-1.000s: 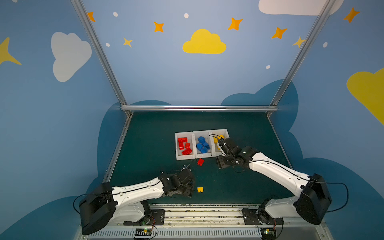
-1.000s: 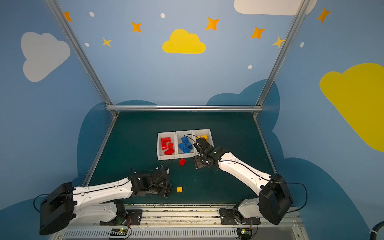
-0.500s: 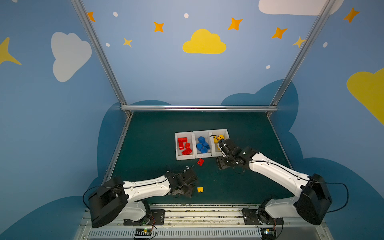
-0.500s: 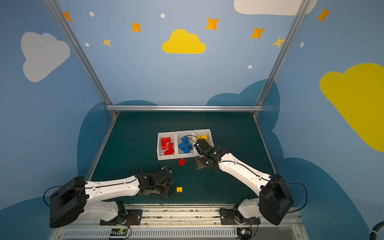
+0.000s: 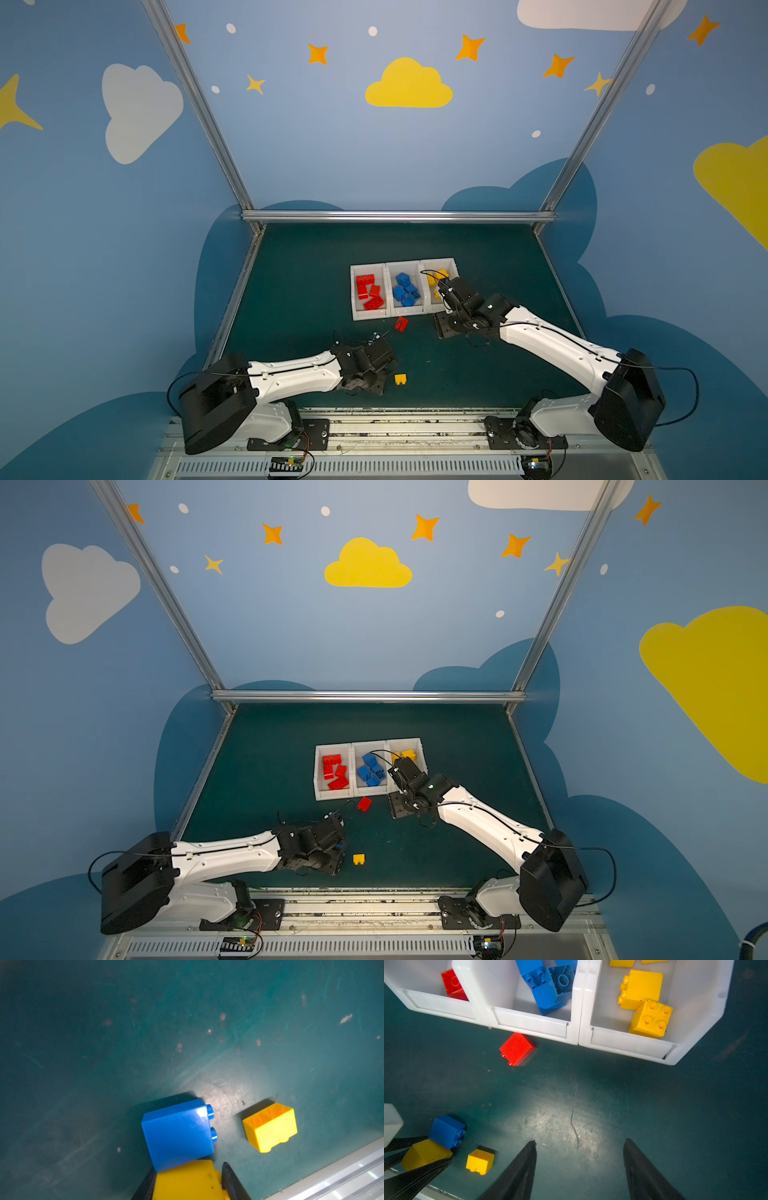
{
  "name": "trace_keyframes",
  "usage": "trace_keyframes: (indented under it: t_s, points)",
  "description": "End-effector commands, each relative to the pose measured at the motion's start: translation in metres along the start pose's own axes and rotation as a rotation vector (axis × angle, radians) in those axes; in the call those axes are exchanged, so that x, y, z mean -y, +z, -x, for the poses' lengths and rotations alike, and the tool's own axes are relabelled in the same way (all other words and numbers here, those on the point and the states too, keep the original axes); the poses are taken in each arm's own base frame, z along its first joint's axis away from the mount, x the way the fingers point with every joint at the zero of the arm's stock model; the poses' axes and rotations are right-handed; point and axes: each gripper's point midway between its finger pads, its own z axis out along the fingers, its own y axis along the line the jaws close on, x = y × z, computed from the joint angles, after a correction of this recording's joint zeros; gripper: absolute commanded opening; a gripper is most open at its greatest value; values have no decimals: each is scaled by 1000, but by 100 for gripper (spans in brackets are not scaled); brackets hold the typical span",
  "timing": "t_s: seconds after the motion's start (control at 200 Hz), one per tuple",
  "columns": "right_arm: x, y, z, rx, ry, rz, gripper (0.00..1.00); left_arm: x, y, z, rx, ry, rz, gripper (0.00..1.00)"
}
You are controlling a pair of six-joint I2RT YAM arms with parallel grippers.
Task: Sort the legos into containers by color
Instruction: 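Carry the yellow brick into the end compartment with the left gripper and release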
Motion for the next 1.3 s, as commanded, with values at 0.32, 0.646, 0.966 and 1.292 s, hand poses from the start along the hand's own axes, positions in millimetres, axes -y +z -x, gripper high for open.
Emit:
trace_keyframes:
  t_s: [0.32,0.646,0.966,1.292]
  points:
    - [32,-41,8,100,52,-45,66,31,-60,49,180,83,-85,41]
    - [81,-75,-8,161,166,-100,67,68,-97,163,392,115,-219,41]
    - [102,-98,-23,340,231,-128,67,108,-61,290,390,174,-301,42]
    - [108,-106,-38,368,246,-129,67,122,-11,367,341,142,-338,44]
